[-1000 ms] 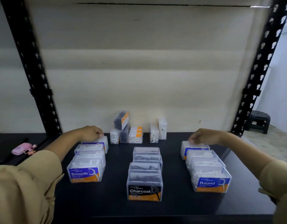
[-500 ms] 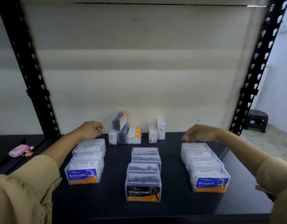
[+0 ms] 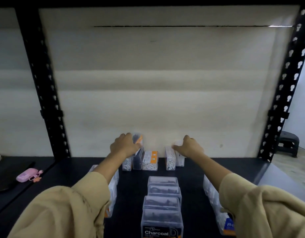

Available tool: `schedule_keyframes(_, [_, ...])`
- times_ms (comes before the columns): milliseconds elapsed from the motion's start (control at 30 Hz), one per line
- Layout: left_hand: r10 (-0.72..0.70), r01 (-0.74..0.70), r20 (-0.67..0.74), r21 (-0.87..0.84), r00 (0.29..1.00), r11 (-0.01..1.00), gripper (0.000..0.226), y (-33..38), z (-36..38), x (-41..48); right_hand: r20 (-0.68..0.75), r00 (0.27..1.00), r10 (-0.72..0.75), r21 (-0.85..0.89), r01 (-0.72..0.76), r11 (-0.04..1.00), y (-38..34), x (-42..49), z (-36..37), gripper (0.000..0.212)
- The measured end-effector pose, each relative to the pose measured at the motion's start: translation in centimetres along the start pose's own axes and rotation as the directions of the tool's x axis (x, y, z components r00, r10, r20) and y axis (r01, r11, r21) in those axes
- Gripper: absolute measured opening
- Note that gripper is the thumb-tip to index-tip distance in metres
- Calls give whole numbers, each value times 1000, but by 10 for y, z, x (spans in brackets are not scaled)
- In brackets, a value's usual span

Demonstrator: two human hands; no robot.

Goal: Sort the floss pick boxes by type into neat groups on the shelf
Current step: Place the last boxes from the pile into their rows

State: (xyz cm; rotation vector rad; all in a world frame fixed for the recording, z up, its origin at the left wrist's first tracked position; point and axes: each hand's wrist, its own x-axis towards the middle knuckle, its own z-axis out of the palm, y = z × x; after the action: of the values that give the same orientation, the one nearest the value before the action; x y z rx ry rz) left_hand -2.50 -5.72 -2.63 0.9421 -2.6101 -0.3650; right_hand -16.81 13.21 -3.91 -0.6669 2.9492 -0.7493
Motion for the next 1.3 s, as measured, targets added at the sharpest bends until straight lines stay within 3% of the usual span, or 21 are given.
schedule_keyframes(100, [-49, 49, -22, -28, 999, 998, 37, 0, -3, 1, 11, 999, 34, 32, -35, 999, 0, 5, 2, 40])
schedule_keyframes(233, [-64, 59, -43, -104, 997, 993, 34, -3, -12, -5, 11, 999, 39, 77, -39, 996, 6, 3, -9, 41])
schedule_keyframes(300, [-31, 20, -43, -234, 999, 972, 35, -7, -16, -9, 26, 998, 49, 113, -52, 992, 14, -1, -21, 34])
schedule_keyframes(433, [17, 7, 33, -627, 999, 779, 38, -12, -17, -22, 76, 995, 60, 419, -87, 904, 41, -9, -44, 16])
schedule_keyframes(533, [49, 47, 108, -739, 993, 672, 22, -12, -20, -33, 136, 990, -26, 520, -49, 853, 54, -22, -60, 15])
schedule_keyframes(600, [77, 16, 91, -741, 993, 671, 13, -10, -18, -39, 159, 983, -93, 510, -1, 860, 58, -31, -66, 13])
schedule_keyframes(700, [139, -133, -49, -704, 989, 697, 2, -7, -10, -45, 178, 971, -161, 490, 55, 870, 57, -42, -70, 14])
schedule_keyframes(833, [265, -267, -107, -666, 958, 697, 18, -5, -1, -51, 197, 956, -218, 515, 88, 852, 50, -52, -67, 15])
schedule_keyframes(1000, [237, -248, -113, -691, 965, 679, 11, -5, 5, -54, 203, 954, -220, 568, 69, 820, 48, -56, -60, 16])
schedule_keyframes(1167, [199, -269, -182, -612, 963, 744, 14, -4, 11, -58, 190, 964, -188, 678, 10, 735, 49, -56, -58, 14])
schedule_keyframes(1300, [191, -234, -138, -648, 972, 724, 34, -3, 11, -60, 198, 978, -63, 773, -117, 623, 44, -57, -59, 19])
